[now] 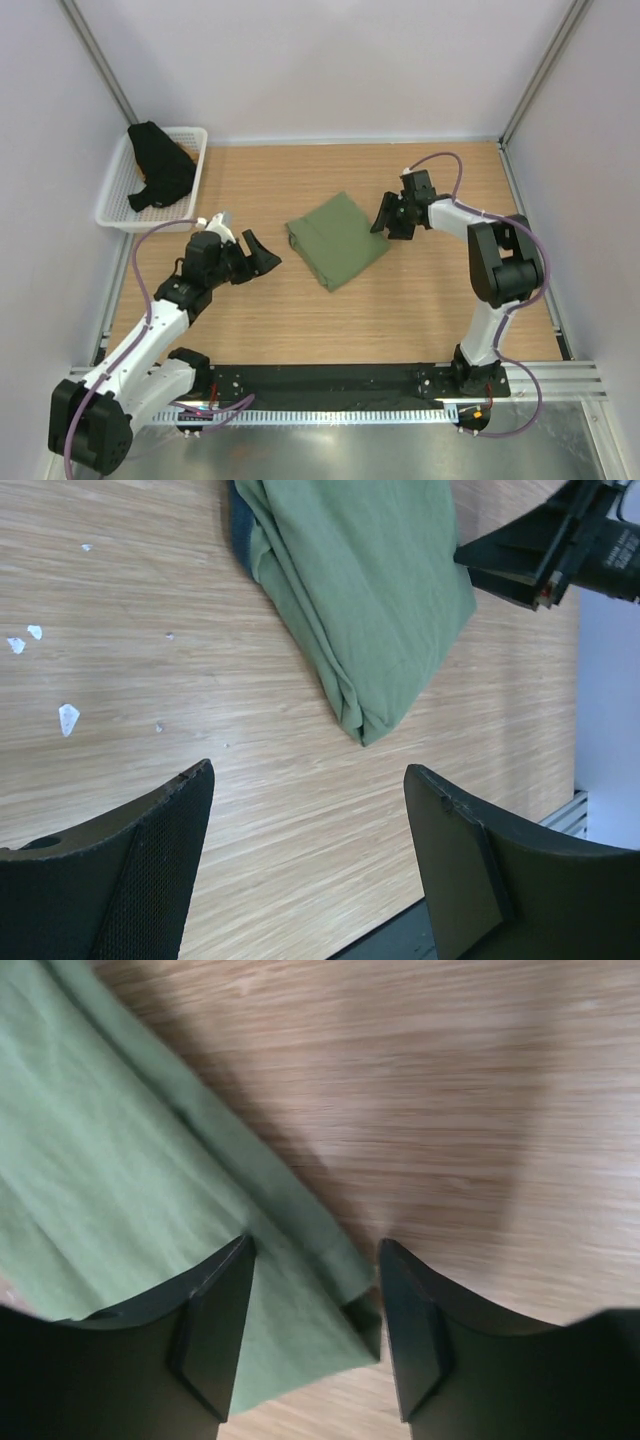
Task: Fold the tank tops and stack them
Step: Neatly place the folded tank top to the corner, then grab the tank top from the pile
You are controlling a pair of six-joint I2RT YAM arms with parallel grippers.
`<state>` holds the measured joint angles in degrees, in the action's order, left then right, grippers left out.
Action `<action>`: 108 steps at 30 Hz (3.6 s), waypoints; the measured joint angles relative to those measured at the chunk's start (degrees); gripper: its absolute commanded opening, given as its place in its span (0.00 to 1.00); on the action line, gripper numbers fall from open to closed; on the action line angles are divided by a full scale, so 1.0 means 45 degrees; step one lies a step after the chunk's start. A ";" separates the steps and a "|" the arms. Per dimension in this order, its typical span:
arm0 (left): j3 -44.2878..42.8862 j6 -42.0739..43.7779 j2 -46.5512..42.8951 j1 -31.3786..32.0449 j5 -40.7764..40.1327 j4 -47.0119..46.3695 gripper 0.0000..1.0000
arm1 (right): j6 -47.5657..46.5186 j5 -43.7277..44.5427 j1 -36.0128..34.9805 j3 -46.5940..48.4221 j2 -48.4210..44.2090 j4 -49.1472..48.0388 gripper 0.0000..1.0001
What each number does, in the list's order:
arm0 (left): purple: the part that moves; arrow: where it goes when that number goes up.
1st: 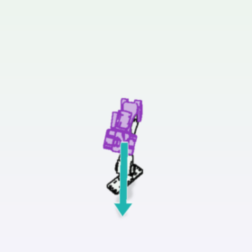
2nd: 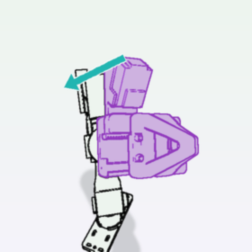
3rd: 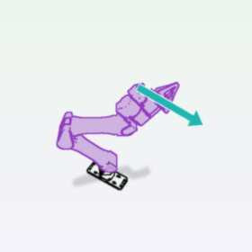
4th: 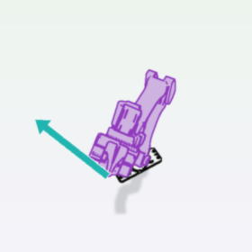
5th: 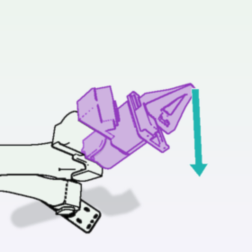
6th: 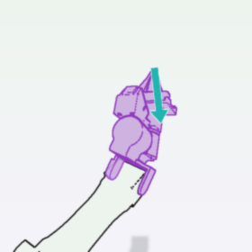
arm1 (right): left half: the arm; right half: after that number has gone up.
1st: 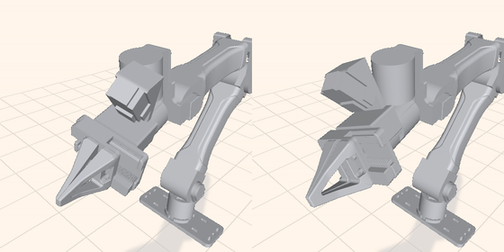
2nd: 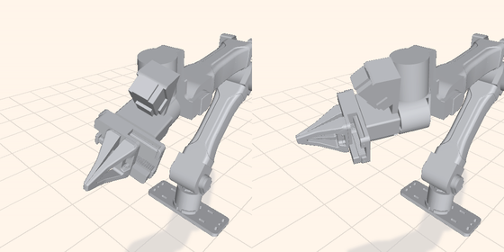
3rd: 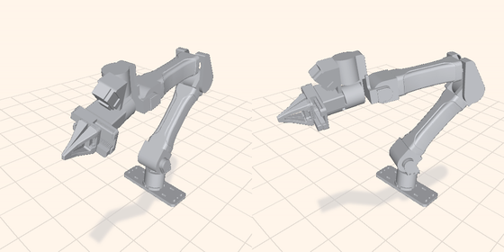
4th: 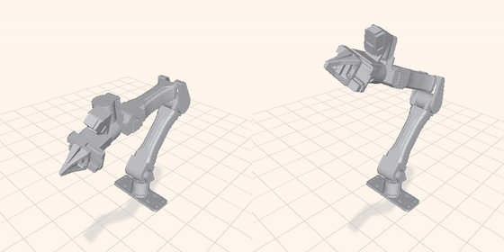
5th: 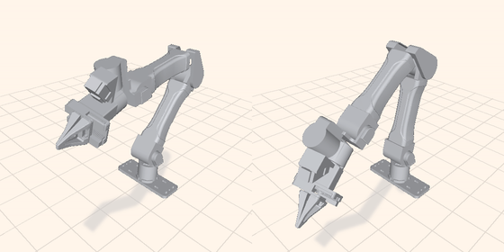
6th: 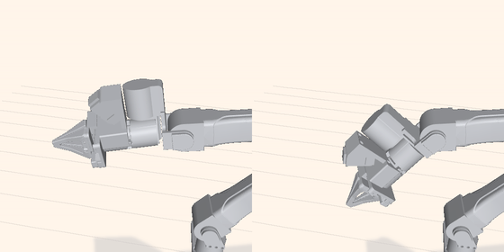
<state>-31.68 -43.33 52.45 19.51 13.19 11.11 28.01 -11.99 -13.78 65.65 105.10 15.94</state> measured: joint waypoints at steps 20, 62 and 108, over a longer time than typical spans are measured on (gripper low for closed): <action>0.2764 0.1341 -0.3716 0.0005 -0.0563 -0.0209 0.77 | -0.0359 -0.2395 -0.0151 0.0554 0.1622 -0.1598 0.01; 0.2730 0.0903 -0.3347 0.0010 -0.2618 0.0257 1.00 | 0.2667 0.7189 0.1792 -0.8150 -1.1570 -0.4405 0.89; -2.0550 -0.3638 1.8598 -0.7742 -0.7868 0.5595 0.97 | 0.2079 0.4755 0.0160 -0.8874 -0.8155 -0.7261 0.83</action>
<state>-124.16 -59.70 136.14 -15.33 -22.22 36.29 37.36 9.41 -13.06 25.71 68.40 -16.73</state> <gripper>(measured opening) 0.986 0.832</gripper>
